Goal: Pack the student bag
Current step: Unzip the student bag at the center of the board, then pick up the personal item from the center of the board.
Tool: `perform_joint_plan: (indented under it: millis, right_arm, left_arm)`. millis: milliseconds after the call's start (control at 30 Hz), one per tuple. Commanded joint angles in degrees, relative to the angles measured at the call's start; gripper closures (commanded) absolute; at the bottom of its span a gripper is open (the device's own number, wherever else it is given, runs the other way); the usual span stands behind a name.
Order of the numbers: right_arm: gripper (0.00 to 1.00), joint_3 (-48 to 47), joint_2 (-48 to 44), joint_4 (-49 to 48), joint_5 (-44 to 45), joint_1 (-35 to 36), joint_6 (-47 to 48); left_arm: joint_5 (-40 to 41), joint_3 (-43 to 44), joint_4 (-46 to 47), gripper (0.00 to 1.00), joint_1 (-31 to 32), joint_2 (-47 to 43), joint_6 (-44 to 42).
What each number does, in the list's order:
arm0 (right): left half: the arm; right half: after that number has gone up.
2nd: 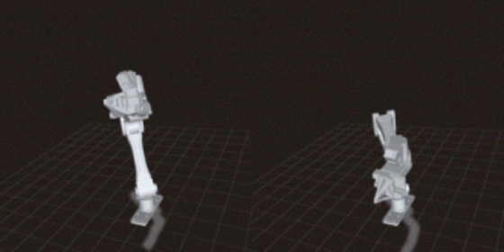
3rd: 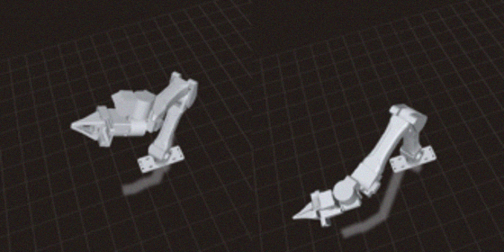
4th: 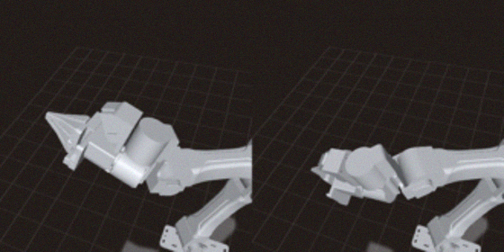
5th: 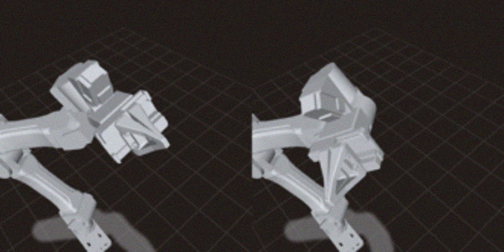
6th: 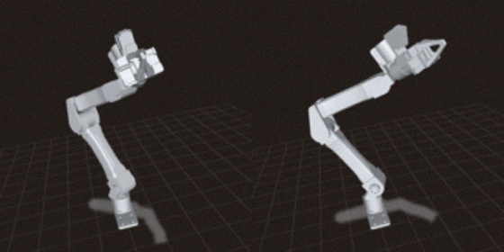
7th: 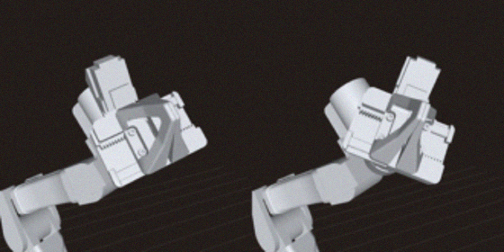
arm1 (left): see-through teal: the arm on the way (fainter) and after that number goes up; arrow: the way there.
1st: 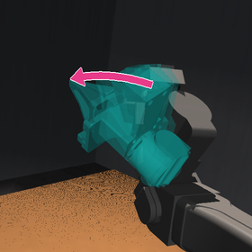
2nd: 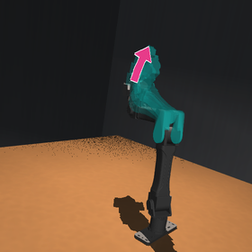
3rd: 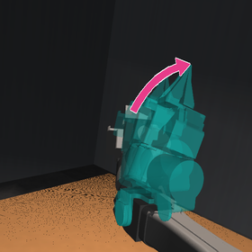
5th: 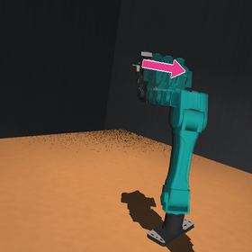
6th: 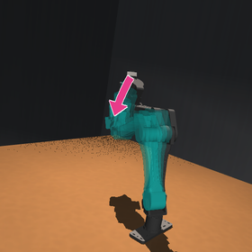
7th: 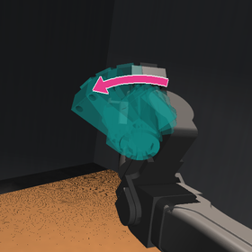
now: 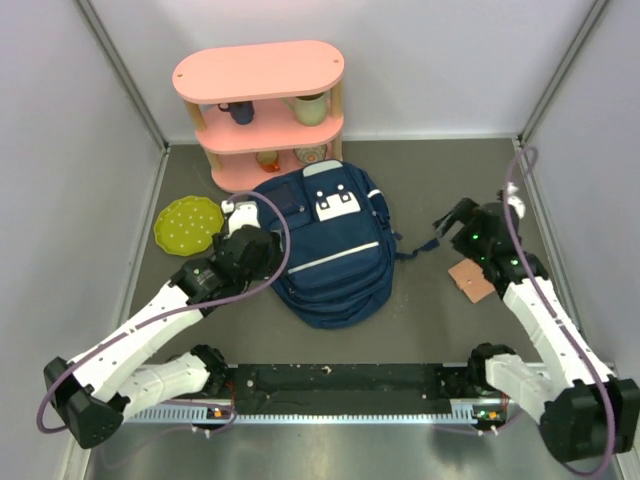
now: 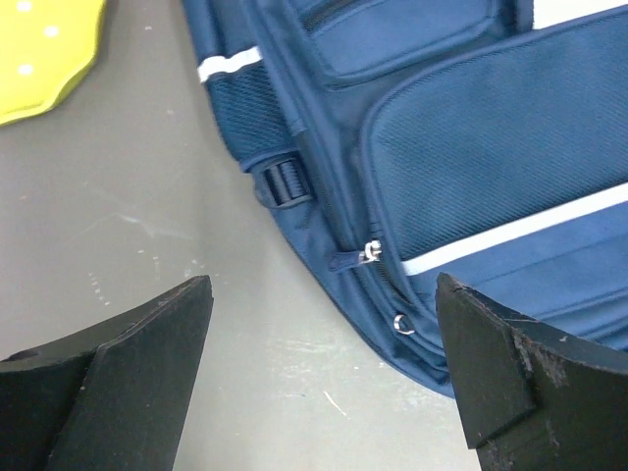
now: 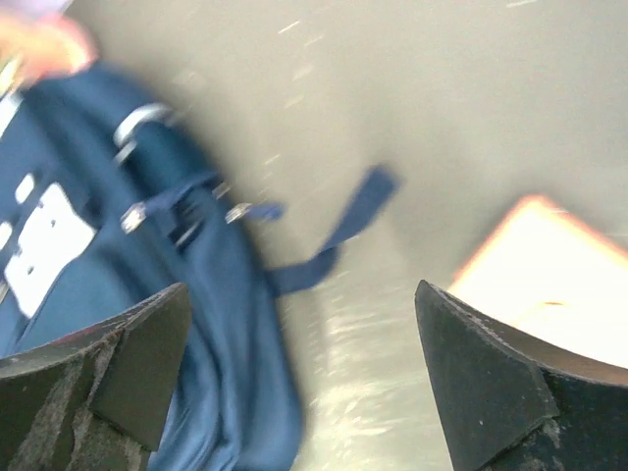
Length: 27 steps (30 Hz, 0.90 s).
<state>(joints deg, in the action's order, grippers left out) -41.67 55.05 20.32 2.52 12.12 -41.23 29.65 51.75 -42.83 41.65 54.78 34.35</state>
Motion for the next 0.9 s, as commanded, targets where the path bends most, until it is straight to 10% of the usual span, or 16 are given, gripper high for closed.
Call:
perform_joint_plan:
  millis: [0, 467, 867]
  right_arm:
    - [0.04, 2.1, -0.9, 9.1, 9.0, -10.7, 0.5]
    - [0.01, 7.4, 3.0, 12.9, 18.7, -25.4, -1.8]
    - [0.06, 12.7, 7.0, 1.9, -6.3, -25.3, 3.7]
  left_arm:
    - [-7.0, 1.3, 6.5, 0.01, -0.2, -0.3, -2.8]
    - [-22.8, -0.8, 15.8, 0.01, 0.0, 2.1, -3.8]
    - [-35.8, 4.6, 29.5, 0.01, 3.0, 14.7, -1.5]
